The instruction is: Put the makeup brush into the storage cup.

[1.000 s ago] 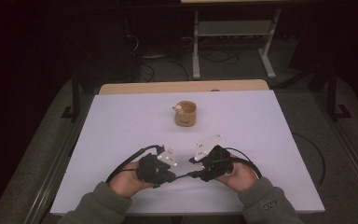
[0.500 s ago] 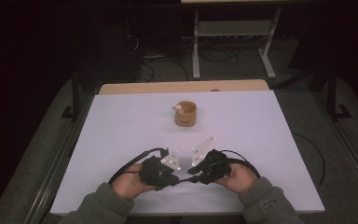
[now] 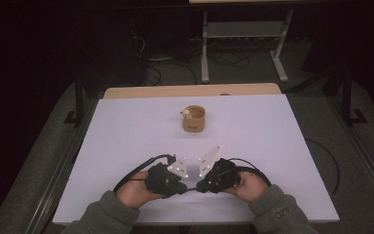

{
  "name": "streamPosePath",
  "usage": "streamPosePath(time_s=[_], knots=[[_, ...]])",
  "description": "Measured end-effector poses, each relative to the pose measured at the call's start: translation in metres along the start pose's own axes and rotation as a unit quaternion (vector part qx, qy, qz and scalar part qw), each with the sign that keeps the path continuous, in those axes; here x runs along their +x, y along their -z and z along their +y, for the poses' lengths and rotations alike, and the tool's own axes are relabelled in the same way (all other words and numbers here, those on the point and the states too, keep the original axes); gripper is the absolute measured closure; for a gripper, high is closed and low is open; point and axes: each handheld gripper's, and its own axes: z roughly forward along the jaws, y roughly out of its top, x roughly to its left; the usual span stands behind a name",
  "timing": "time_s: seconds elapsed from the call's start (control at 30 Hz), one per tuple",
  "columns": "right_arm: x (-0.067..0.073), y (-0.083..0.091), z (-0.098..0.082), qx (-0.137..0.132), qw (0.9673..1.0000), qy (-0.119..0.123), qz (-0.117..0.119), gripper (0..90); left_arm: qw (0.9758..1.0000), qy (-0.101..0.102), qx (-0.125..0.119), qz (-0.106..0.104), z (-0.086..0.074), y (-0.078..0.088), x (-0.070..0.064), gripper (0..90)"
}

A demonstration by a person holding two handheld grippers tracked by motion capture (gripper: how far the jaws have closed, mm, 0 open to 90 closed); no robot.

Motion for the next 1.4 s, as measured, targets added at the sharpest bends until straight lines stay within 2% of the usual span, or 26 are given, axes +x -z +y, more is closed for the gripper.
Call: streamPosePath(time_s=[0.1,0.2,0.3,0.4,0.47,0.57,0.63,0.67,0.7,0.83,0.9,0.97,1.03,1.07,1.1,1.13,1.23,1.33,1.37,1.4], knots=[[0.002,-0.001,0.000,0.009,0.9999,0.006,0.000,82.5,1.0000,-0.001,0.001,0.000,0.000,0.000,0.000,85.7],[0.002,-0.002,0.001,0.008,0.9999,0.009,0.002,84.0,0.9999,0.013,-0.006,0.003,-0.001,0.000,0.001,84.5],[0.002,-0.002,0.001,0.008,0.9999,0.007,0.000,84.2,0.9998,0.015,-0.014,0.004,-0.002,0.002,0.003,83.7],[0.001,0.001,0.000,0.003,1.0000,-0.004,-0.004,84.4,0.9995,0.022,-0.016,0.019,-0.004,0.006,0.007,80.6],[0.000,0.001,-0.001,0.006,0.9999,-0.009,-0.008,84.4,0.9990,0.026,-0.027,0.024,-0.005,0.008,0.009,78.1],[-0.002,0.002,-0.003,0.010,0.9997,-0.015,-0.018,84.4,0.9982,0.036,-0.041,0.026,-0.006,0.012,0.009,76.0],[-0.004,0.003,-0.004,0.011,0.9994,-0.024,-0.024,84.4,0.9982,0.038,-0.036,0.028,-0.007,0.015,0.011,74.4],[-0.005,0.005,-0.005,0.011,0.9991,-0.029,-0.030,84.4,0.9974,0.049,-0.046,0.027,-0.007,0.014,0.010,73.9],[-0.006,0.006,-0.006,0.011,0.9987,-0.031,-0.038,84.5,0.9973,0.051,-0.045,0.028,-0.007,0.015,0.011,73.1],[-0.012,0.014,-0.012,0.000,0.9954,-0.065,-0.071,84.4,0.9968,0.054,-0.049,0.033,-0.008,0.016,0.013,71.2],[-0.014,0.018,-0.013,-0.008,0.9923,-0.088,-0.086,84.4,0.9965,0.058,-0.050,0.035,-0.008,0.016,0.014,70.2],[-0.016,0.023,-0.015,-0.016,0.9903,-0.096,-0.099,84.4,0.9964,0.059,-0.049,0.035,-0.009,0.016,0.016,68.8],[-0.016,0.027,-0.015,-0.027,0.9877,-0.106,-0.111,84.4,0.9948,0.076,-0.057,0.037,-0.010,0.015,0.016,67.0],[-0.014,0.029,-0.014,-0.034,0.9858,-0.120,-0.113,84.4,0.9947,0.075,-0.057,0.040,-0.010,0.015,0.018,65.9],[-0.015,0.030,-0.014,-0.037,0.9851,-0.118,-0.120,84.5,0.9943,0.079,-0.060,0.040,-0.011,0.015,0.019,65.5],[-0.014,0.032,-0.013,-0.042,0.9839,-0.120,-0.126,84.4,0.9936,0.084,-0.063,0.042,-0.011,0.014,0.020,65.2],[-0.012,0.036,-0.012,-0.061,0.9805,-0.127,-0.137,84.3,0.9891,0.113,-0.084,0.044,-0.014,0.014,0.023,63.1],[-0.010,0.040,-0.010,-0.082,0.9778,-0.133,-0.140,84.3,0.9861,0.128,-0.096,0.047,-0.016,0.016,0.027,61.1],[-0.009,0.041,-0.009,-0.087,0.9773,-0.136,-0.137,84.3,0.9843,0.137,-0.102,0.047,-0.017,0.015,0.028,60.6],[-0.008,0.041,-0.009,-0.092,0.9767,-0.136,-0.139,84.3,0.9839,0.139,-0.103,0.046,-0.017,0.015,0.029,60.0]])
